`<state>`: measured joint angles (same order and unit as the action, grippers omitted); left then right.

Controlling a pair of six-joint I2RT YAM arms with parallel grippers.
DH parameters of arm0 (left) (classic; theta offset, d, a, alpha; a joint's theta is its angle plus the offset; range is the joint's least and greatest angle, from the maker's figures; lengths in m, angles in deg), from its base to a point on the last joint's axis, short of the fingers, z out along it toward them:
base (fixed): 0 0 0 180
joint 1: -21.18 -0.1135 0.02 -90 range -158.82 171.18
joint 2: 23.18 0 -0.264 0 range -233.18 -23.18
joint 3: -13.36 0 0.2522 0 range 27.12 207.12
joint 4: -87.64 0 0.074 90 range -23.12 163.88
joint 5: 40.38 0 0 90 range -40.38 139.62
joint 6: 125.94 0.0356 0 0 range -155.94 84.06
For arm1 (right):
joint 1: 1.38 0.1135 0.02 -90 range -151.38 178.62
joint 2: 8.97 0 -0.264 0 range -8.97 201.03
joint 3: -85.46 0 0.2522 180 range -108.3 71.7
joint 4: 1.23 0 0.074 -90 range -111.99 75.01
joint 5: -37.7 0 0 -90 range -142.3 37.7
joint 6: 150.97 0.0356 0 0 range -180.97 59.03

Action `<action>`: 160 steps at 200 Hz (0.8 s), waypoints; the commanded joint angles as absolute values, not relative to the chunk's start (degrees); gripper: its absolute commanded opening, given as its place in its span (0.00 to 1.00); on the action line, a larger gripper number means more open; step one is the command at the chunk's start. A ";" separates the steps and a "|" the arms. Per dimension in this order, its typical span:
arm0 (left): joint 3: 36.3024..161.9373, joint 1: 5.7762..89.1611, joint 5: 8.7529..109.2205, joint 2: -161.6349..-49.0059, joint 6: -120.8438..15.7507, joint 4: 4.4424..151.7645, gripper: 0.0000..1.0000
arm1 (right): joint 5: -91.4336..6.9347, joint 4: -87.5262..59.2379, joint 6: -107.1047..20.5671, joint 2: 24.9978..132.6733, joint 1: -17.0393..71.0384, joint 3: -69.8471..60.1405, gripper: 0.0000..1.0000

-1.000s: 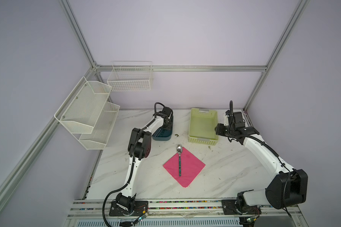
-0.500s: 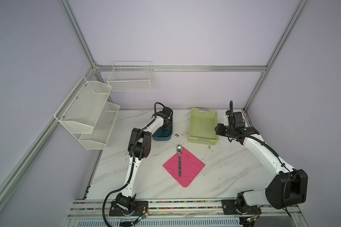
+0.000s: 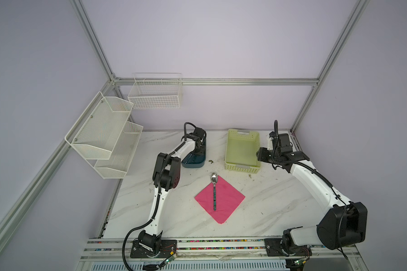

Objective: Place the utensils on the paper napkin and roll it up
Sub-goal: 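Lower the left gripper and grasp the fork by its handle, then lift the fork out of the teal tub with the left gripper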

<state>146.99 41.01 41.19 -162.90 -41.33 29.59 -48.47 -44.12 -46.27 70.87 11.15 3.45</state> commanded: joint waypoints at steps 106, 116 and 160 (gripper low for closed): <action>149.86 40.43 42.76 -153.12 -41.77 27.13 0.07 | -48.79 -44.09 -46.20 70.01 10.93 2.21 0.51; 149.84 40.36 42.77 -152.51 -41.79 26.98 0.07 | -48.69 -44.17 -46.20 70.04 11.01 2.21 0.51; 149.90 40.43 43.51 -150.13 -42.35 26.02 0.07 | -48.29 -44.09 -46.12 70.00 11.01 2.10 0.52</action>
